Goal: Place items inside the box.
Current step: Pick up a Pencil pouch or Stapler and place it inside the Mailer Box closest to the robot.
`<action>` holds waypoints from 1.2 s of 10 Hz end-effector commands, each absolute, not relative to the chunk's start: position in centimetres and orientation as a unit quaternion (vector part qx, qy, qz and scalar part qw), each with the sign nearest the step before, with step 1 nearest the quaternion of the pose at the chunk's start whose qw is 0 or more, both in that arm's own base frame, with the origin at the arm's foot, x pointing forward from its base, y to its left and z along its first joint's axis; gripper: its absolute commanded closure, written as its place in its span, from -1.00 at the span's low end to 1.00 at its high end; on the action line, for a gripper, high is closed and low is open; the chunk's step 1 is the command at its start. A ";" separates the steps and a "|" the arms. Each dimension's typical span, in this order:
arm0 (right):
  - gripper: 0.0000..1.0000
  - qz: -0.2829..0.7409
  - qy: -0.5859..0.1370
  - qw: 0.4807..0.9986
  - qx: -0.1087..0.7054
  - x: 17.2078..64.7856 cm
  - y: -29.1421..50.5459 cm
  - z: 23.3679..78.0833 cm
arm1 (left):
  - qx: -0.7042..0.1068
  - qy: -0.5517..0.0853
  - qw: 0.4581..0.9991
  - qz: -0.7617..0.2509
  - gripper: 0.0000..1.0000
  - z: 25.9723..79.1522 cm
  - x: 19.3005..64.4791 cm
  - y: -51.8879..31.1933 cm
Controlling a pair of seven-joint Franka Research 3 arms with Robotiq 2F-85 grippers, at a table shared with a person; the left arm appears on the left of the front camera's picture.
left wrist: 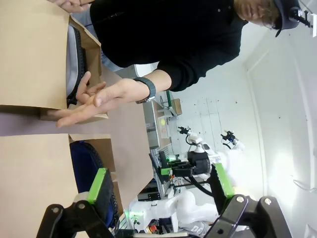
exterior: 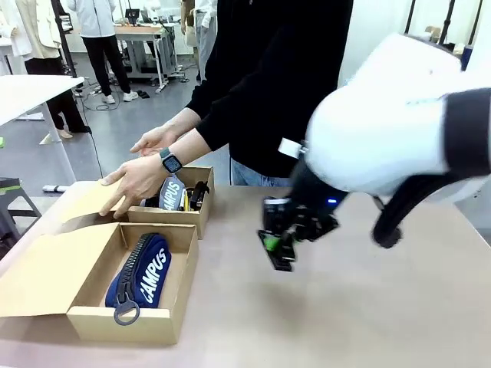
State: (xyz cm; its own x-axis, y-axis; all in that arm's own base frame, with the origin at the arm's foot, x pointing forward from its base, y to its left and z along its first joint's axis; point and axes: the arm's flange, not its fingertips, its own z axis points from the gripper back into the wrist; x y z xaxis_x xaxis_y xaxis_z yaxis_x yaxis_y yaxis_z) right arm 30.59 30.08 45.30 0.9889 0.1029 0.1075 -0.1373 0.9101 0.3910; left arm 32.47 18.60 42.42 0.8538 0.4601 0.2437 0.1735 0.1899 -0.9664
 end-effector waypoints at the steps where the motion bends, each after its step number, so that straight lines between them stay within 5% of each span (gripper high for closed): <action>1: 0.36 0.051 0.025 0.964 0.261 29.6 20.8 45.9 | -0.631 -0.259 0.726 0.088 -1.00 42.4 32.3 18.6; 4: 0.36 -0.022 0.012 0.957 0.289 27.1 16.3 44.7 | -0.631 -0.259 0.726 0.088 -1.00 42.4 32.3 18.6; 12: 0.36 -0.011 0.023 0.958 0.287 28.9 16.3 45.6 | -0.631 -0.259 0.726 0.088 -1.00 42.4 32.3 18.6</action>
State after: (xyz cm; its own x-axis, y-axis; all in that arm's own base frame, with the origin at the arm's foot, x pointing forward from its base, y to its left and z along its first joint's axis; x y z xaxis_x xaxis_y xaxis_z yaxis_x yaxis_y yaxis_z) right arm 28.86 16.55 45.31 0.9985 -0.0105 -0.0533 0.0376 0.8412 0.5394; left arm 32.46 18.59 42.46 0.8535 0.4600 0.2448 0.1745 0.1903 -0.9661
